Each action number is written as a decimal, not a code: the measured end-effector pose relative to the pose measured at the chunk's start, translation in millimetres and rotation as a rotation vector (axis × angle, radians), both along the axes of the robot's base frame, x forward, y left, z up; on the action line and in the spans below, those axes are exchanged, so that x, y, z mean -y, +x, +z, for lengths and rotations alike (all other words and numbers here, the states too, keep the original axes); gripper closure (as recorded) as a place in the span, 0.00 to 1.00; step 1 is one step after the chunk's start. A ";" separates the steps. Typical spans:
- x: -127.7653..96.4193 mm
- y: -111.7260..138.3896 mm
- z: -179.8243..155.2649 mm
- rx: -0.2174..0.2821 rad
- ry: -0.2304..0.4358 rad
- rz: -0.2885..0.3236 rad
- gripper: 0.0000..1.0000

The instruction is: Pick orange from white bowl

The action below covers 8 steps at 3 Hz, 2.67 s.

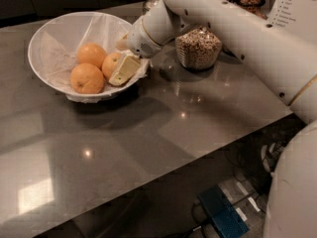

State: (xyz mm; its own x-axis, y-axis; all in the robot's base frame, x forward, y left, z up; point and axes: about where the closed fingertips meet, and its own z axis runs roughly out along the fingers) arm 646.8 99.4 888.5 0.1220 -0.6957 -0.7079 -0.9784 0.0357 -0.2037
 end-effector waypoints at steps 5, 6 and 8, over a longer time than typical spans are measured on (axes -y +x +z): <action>-9.1 6.9 -29.7 -0.054 -0.031 -0.007 0.72; -9.1 6.8 -29.7 -0.054 -0.031 -0.007 0.95; -1.3 3.2 -7.2 -0.021 -0.005 0.008 1.00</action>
Offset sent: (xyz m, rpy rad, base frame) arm 0.0088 0.0071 -0.0254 -0.0292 0.0460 -0.0078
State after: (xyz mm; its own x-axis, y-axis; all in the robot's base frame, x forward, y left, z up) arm 650.0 100.7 881.3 0.1132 -0.6981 -0.7070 -0.9826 0.0268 -0.1837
